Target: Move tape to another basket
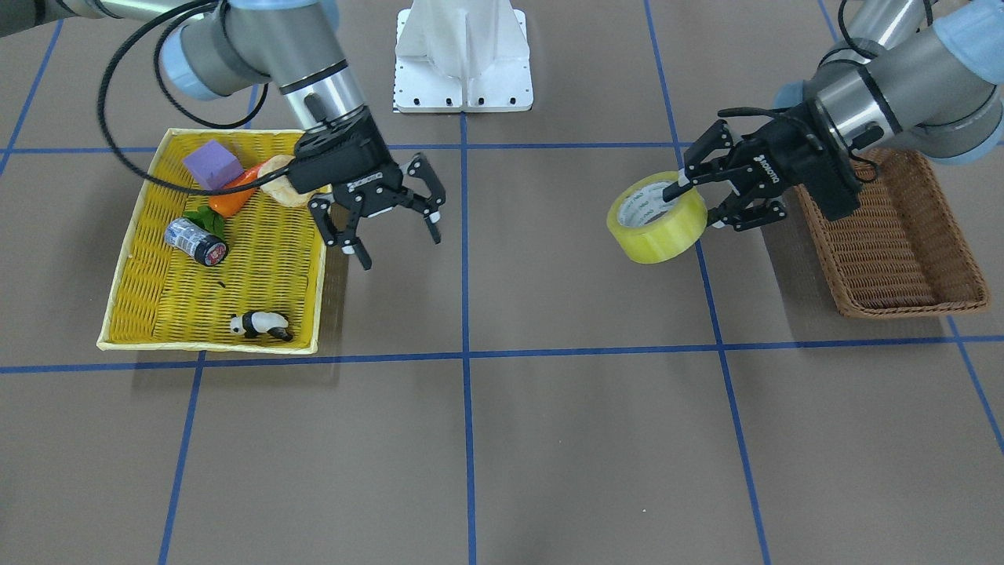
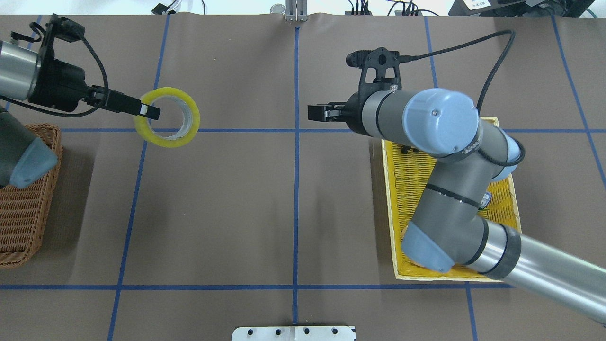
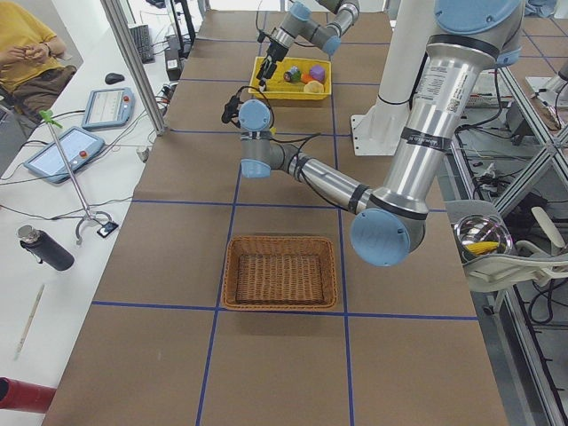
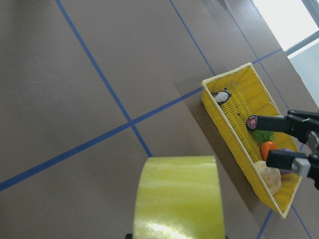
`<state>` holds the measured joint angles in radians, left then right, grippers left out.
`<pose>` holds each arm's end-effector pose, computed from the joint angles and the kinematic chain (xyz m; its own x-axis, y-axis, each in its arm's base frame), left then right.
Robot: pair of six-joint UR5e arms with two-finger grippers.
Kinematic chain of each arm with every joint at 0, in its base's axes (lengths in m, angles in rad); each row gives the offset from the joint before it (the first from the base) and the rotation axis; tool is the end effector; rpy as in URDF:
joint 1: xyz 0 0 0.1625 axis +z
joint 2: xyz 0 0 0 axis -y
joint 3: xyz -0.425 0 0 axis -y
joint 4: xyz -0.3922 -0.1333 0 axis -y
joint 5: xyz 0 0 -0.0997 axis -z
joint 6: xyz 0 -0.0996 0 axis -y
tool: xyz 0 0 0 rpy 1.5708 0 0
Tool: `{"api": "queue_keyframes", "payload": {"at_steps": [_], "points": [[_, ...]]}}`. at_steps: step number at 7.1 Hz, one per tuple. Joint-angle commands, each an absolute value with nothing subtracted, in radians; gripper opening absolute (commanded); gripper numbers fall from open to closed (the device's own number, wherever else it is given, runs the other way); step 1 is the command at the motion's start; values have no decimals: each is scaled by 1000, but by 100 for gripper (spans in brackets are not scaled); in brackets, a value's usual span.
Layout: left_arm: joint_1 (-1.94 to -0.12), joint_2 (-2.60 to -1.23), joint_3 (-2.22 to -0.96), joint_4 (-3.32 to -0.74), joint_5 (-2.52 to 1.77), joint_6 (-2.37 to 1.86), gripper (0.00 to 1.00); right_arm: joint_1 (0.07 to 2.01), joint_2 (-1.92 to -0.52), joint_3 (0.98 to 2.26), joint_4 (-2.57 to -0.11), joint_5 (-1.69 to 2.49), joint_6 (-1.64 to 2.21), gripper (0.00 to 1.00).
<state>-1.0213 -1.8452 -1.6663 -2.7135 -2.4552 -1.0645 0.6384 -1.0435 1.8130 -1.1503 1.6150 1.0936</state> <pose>0.2391 -0.4981 0.3339 0.0931 0.4365 -0.8949 0.1052 0.8894 0.4448 -0.4251 -0.4760 0.2013 0.5234 -0.1830 0.8322 -0.3625 0.8361 0.4118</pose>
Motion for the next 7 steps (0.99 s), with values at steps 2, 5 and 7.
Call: {"api": "queue_keyframes", "payload": {"at_steps": [2, 5, 7], "points": [[-1109, -1677, -1667, -2909, -2473, -1271, 0, 892, -1066, 1746, -1378, 1872, 816, 100], [-1293, -1577, -1605, -2916, -2698, -1339, 0, 1122, -1141, 1677, -1527, 2077, 351, 100], [-1371, -1549, -1505, -2963, -2805, -1332, 0, 1269, -1254, 1664, -1537, 2156, 111, 100]]}}
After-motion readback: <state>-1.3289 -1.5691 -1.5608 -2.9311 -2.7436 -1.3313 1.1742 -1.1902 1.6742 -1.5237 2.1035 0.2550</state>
